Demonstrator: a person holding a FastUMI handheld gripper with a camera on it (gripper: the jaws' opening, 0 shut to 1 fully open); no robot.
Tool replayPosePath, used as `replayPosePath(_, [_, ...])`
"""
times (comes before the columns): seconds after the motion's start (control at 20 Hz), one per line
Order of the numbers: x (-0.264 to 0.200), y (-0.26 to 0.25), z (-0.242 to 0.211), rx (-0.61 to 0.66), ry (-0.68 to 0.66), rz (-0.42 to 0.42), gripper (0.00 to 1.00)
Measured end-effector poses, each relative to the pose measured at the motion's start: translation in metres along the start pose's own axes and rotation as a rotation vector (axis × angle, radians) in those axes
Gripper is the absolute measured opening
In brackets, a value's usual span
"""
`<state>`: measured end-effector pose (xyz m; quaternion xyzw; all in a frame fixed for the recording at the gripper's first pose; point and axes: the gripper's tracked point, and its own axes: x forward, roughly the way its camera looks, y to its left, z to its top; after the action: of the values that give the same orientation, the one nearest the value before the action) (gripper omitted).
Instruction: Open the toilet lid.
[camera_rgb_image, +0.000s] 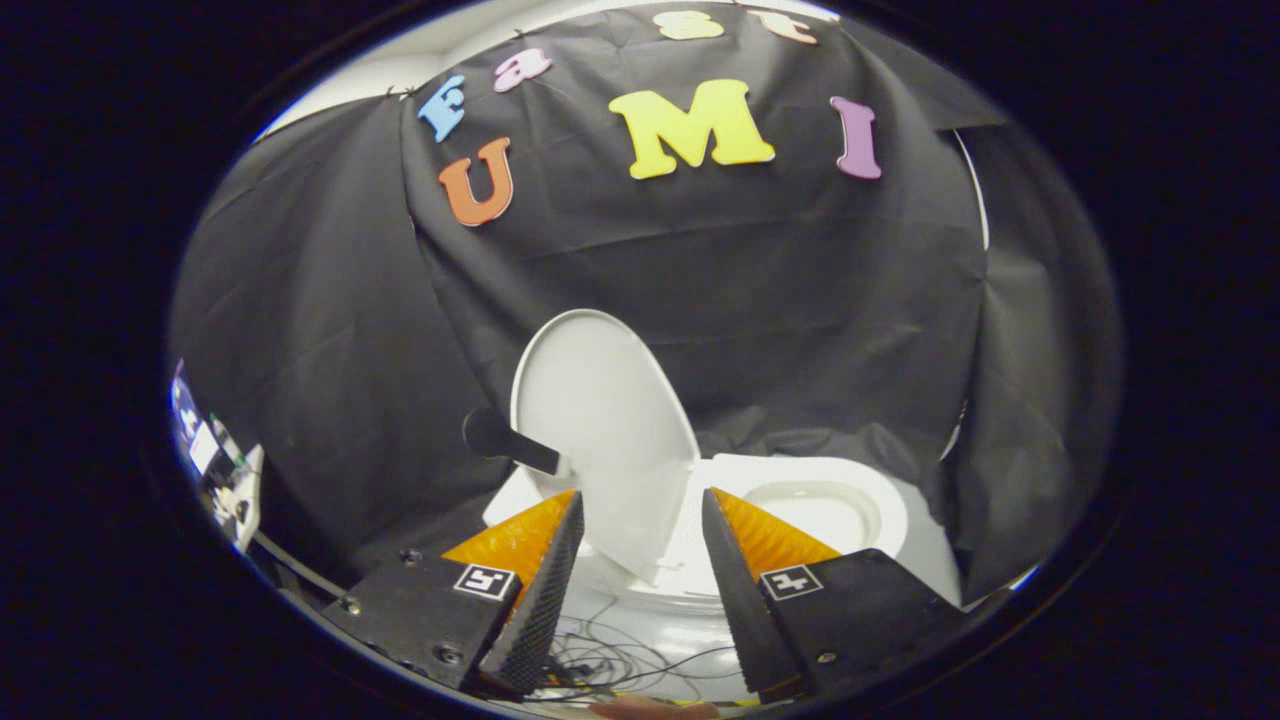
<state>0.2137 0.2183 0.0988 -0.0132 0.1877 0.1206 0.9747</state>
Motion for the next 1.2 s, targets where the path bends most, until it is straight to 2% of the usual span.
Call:
replayPosePath(0.2, [-0.036, -0.031, -0.013, -0.122, -0.089, -0.089, 0.76])
replayPosePath(0.5, [-0.079, -0.061, -0.042, -0.165, -0.197, -0.155, 0.8])
replayPosePath(0.65, [-0.09, -0.076, -0.057, -0.146, -0.232, -0.186, 0.84])
replayPosePath(0.9, [-0.112, -0.106, -0.091, -0.106, -0.286, -0.24, 0.85])
replayPosePath(1.0, [-0.116, -0.12, -0.109, -0.076, -0.275, -0.235, 1.0])
replayPosePath(1.2, [-0.143, -0.138, -0.136, -0.01, -0.297, -0.235, 1.0])
